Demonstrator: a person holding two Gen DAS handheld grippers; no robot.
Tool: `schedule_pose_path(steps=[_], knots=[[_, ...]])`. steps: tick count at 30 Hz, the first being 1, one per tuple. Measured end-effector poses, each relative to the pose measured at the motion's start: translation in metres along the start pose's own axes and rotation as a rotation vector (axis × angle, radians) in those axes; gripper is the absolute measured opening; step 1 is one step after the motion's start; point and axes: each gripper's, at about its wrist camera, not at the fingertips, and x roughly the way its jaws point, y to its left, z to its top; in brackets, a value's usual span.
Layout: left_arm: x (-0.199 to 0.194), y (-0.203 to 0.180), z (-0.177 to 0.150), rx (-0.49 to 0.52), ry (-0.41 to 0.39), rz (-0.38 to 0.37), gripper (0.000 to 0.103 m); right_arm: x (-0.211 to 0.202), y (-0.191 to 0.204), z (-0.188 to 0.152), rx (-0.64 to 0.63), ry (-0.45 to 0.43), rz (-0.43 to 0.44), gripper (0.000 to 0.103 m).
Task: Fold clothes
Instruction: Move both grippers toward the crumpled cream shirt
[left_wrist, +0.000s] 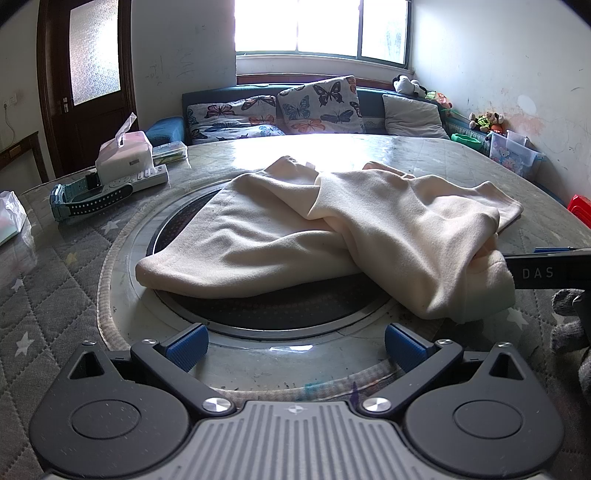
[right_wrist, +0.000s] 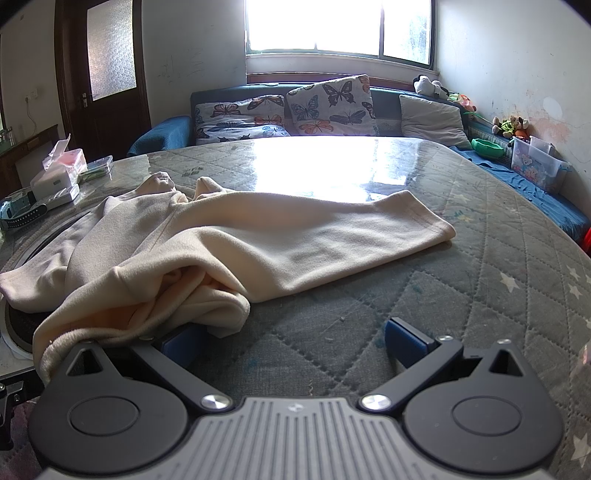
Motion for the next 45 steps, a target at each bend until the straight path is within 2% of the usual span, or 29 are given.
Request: schedule_pose_path(steps=[14, 27, 36, 45], knots=[[0.0, 0.002, 0.001, 0.009, 0.002, -0.001, 0.103, -0.005, -0.004, -0.002, 0.015, -0.006, -0.007, 0.103], [-0.008, 0.003, 0.003, -0.002, 0.03, 0.011, 0.103, -0.029, -0.011, -0.003, 0.006, -0.035, -0.02, 0.103], [-0.021, 0.003, 0.002, -0.016, 0.041, 0.026, 0.103, -0.052, -0.004, -0.008, 0.004, -0.062, 0.018, 0.103], [-0.033, 0.001, -0.002, -0.036, 0.058, 0.039, 0.103, -0.068, 0.006, -0.019, -0.011, -0.029, 0.047, 0.103]])
